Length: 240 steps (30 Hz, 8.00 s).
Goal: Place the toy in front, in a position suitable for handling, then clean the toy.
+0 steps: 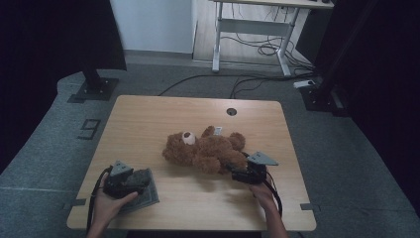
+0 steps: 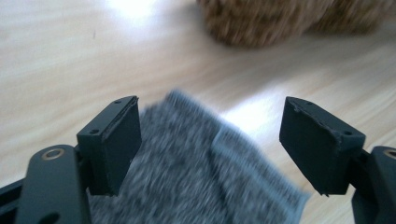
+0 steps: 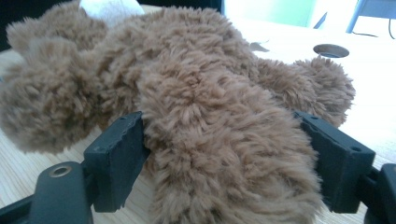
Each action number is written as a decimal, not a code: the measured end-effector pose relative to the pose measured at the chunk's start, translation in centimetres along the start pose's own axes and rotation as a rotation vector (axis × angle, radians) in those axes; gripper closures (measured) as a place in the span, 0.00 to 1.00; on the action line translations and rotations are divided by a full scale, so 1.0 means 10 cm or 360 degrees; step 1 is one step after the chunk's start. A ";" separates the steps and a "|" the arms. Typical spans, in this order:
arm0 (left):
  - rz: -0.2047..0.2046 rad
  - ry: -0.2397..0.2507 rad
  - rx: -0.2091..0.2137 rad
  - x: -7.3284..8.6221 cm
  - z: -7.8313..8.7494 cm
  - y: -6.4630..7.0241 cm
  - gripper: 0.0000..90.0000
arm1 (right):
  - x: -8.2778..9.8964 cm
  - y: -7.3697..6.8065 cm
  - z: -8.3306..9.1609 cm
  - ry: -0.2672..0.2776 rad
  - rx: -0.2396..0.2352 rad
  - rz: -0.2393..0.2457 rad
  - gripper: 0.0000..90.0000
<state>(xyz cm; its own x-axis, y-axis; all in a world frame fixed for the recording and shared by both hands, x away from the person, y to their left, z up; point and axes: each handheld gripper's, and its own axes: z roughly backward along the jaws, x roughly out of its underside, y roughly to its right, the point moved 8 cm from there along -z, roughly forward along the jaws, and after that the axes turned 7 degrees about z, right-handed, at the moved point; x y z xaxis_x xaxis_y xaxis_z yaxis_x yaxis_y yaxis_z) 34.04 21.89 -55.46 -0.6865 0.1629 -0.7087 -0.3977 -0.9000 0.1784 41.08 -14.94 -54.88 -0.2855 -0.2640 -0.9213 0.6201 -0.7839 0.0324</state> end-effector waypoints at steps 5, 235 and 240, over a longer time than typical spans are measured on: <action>-0.0007 -0.0078 0.0002 0.11 -0.05 -0.12 0.23 | 0.01 0.00 0.01 0.0015 0.0005 -0.0018 0.23; -0.0002 0.0214 0.0257 -0.95 -0.44 0.24 0.81 | 0.31 -0.01 0.10 -0.0050 -0.0129 0.0038 0.62; -0.0076 0.0256 0.0339 -1.23 -0.40 0.52 0.81 | 0.32 0.00 0.10 -0.0058 -0.0126 0.0049 0.62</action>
<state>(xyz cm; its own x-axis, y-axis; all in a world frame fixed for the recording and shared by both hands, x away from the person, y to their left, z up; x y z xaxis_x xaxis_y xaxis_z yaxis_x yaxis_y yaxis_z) 42.82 13.57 -48.55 -0.5648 0.1216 -0.8162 -0.5583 -0.7847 0.2694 39.39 -16.34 -57.39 -0.2910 -0.3087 -0.9056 0.6842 -0.7288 0.0286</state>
